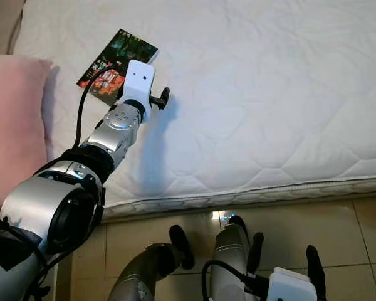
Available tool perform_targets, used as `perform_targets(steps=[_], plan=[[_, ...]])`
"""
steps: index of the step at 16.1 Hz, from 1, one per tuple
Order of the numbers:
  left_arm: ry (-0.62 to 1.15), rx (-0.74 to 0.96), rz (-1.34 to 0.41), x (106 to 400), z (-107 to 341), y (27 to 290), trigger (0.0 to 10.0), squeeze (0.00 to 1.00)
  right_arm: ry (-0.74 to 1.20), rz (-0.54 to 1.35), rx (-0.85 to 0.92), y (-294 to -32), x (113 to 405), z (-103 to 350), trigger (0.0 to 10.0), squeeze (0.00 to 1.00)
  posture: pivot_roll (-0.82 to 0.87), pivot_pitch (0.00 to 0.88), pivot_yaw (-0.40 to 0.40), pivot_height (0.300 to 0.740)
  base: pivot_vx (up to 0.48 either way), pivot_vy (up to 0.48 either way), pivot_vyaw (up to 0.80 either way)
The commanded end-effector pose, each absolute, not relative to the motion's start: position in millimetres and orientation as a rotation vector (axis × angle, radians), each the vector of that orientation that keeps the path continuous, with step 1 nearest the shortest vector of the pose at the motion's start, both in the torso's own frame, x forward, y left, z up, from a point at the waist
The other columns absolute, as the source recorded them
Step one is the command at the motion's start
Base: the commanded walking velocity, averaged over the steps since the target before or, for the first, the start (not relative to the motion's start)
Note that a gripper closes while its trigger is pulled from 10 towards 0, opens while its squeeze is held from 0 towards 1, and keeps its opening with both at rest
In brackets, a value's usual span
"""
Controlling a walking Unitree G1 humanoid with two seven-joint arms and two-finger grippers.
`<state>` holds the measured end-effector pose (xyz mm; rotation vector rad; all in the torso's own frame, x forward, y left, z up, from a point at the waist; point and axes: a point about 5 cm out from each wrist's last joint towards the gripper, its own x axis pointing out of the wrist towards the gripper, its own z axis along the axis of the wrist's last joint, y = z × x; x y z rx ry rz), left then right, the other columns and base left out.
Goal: Clean up the room
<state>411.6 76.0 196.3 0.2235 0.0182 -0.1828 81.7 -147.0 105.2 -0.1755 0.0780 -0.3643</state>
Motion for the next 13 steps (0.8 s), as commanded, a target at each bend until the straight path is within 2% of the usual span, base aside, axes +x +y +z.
perform_targets(steps=[1, 4, 5, 7, 11, 13], plan=[[0.065, 0.204, -0.145, 412.3, 189.8, 87.1, 10.0, 0.00, 0.127, -0.379, -0.151, -143.8, 75.2, 101.7, 10.0, 0.00, -0.57, 0.431, 0.279, 0.740, 0.000, 0.000, 0.00], [0.091, 0.137, -0.160, 412.5, 186.5, 95.0, 10.0, 0.00, 0.104, -0.422, -0.049, -149.9, 93.0, 98.7, 10.0, 0.00, -0.52, 0.373, 0.284, 0.740, 0.000, 0.000, 0.00], [0.080, 0.055, -0.149, 415.0, 192.5, 106.5, 10.0, 0.00, 0.056, -0.393, -0.053, -154.1, 113.0, 99.1, 10.0, 0.00, -0.47, 0.318, 0.280, 0.740, 0.000, 0.000, 0.00], [0.067, 0.021, -0.137, 415.5, 193.0, 122.8, 10.0, 0.00, 0.007, -0.346, -0.047, -159.0, 144.7, 95.4, 10.0, 0.00, -0.39, 0.234, 0.257, 0.740, 0.000, 0.000, 0.00], [0.024, -0.067, -0.067, 411.8, 189.6, 160.9, 10.0, 0.00, -0.058, -0.235, -0.015, -157.3, 195.7, 96.9, 10.0, 0.00, -0.26, 0.122, 0.199, 0.740, 0.000, 0.000, 0.00], [-0.006, -0.071, -0.036, 398.9, 172.0, 179.0, 10.0, 0.00, -0.102, -0.165, 0.003, -156.7, 235.3, 102.6, 10.0, 0.00, -0.16, 0.057, 0.144, 0.740, 0.000, 0.000, 0.00]])
